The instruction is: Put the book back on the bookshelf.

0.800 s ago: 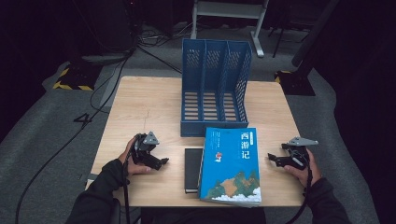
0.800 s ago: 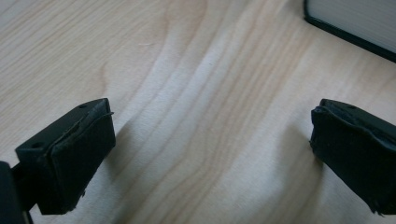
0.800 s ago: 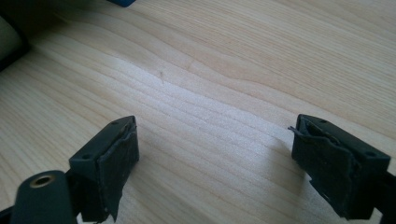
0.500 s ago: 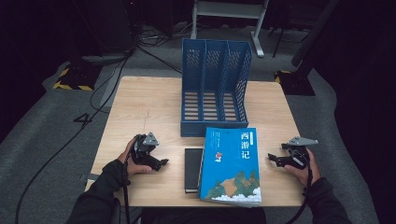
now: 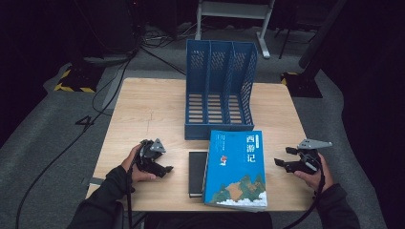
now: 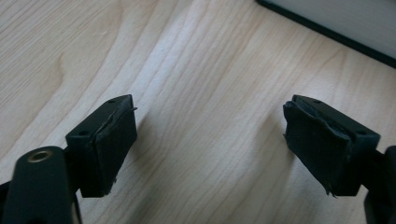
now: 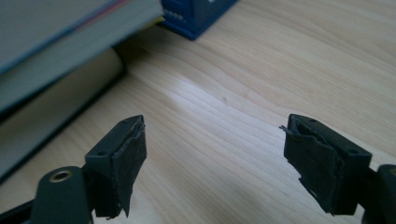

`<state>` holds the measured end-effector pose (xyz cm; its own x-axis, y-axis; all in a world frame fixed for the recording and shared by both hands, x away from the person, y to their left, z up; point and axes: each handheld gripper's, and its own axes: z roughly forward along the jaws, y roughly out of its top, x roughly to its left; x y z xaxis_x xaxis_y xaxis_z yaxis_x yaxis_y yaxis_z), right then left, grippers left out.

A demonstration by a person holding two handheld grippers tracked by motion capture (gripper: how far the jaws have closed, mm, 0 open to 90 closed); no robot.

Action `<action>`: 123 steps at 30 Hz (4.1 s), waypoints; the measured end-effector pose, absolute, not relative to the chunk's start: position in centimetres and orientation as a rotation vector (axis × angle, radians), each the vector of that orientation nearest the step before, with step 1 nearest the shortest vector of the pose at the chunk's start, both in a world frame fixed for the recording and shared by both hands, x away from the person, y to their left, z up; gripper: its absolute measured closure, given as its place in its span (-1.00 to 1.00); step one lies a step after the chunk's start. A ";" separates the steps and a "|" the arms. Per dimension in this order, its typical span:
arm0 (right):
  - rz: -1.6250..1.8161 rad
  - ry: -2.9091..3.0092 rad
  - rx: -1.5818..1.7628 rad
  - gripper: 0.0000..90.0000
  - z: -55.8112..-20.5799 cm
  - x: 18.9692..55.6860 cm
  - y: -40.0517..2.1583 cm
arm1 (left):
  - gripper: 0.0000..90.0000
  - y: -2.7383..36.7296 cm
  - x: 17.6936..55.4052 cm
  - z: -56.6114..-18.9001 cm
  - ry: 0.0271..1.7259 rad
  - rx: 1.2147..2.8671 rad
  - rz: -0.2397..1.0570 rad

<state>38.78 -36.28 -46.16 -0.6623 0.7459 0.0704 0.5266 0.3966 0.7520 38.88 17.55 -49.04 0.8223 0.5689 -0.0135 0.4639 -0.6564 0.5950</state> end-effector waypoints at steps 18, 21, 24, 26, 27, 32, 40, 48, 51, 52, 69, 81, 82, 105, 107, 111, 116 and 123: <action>1.239 2.436 0.959 -0.49 -41.1 36.3 -33.3 | -0.58 15.5 37.5 -46.8 0.679 2.338 0.256; 1.239 2.448 0.925 -0.49 -40.5 36.0 -32.7 | -0.58 15.0 37.5 -46.5 0.667 2.335 0.263; 1.252 2.459 0.904 -0.49 -40.0 35.6 -32.3 | -0.58 14.5 37.5 -46.4 0.654 2.345 0.262; 1.255 2.462 0.891 -0.49 -39.7 35.3 -32.1 | -0.58 14.1 37.5 -46.3 0.648 2.351 0.274; 1.258 2.459 0.895 -0.49 -39.6 35.2 -32.0 | -0.58 14.0 37.5 -46.3 0.640 2.347 0.265; 1.269 2.483 0.887 -0.48 -38.8 34.7 -31.6 | -0.56 12.7 37.6 -46.1 0.619 2.355 0.273; 1.281 2.571 0.836 -0.48 -37.9 33.9 -30.2 | -0.55 10.7 38.0 -45.3 0.562 2.346 0.291; 1.222 2.655 0.816 -0.48 -38.4 33.8 -28.7 | -0.54 9.0 38.9 -45.1 0.531 2.342 0.293; 1.187 2.692 0.825 -0.50 -38.9 34.0 -28.4 | -0.53 8.4 39.3 -45.1 0.522 2.353 0.297; 1.167 2.702 0.838 -0.50 -39.2 34.2 -28.2 | -0.53 8.3 39.5 -45.1 0.526 2.349 0.298; 1.154 2.764 0.809 -0.62 -40.0 34.9 -27.6 | -0.47 7.6 41.3 -45.1 0.580 2.275 0.292; 1.231 2.753 0.814 -0.51 -39.7 36.3 -27.4 | -0.45 7.4 41.7 -45.1 0.577 2.286 0.307; 1.231 2.753 0.814 -0.51 -39.7 36.3 -27.4 | -0.45 7.4 41.7 -45.1 0.577 2.286 0.307; 1.031 2.863 0.976 -0.57 -39.8 37.0 -27.1 | -0.44 7.3 41.9 -45.2 0.590 2.269 0.323; 1.044 2.878 0.983 -0.60 -40.0 37.1 -27.1 | -0.44 7.3 41.9 -45.2 0.591 2.270 0.322; 1.057 2.876 0.925 -0.64 -40.0 36.9 -27.0 | -0.43 7.3 42.1 -45.3 0.597 2.268 0.333; 1.141 2.780 0.822 -0.41 -39.3 36.3 -27.0 | -0.43 7.3 42.4 -45.4 0.608 2.258 0.324; 1.242 2.811 0.831 -0.29 -39.9 37.9 -26.3 | -0.42 7.2 42.6 -45.5 0.623 2.247 0.336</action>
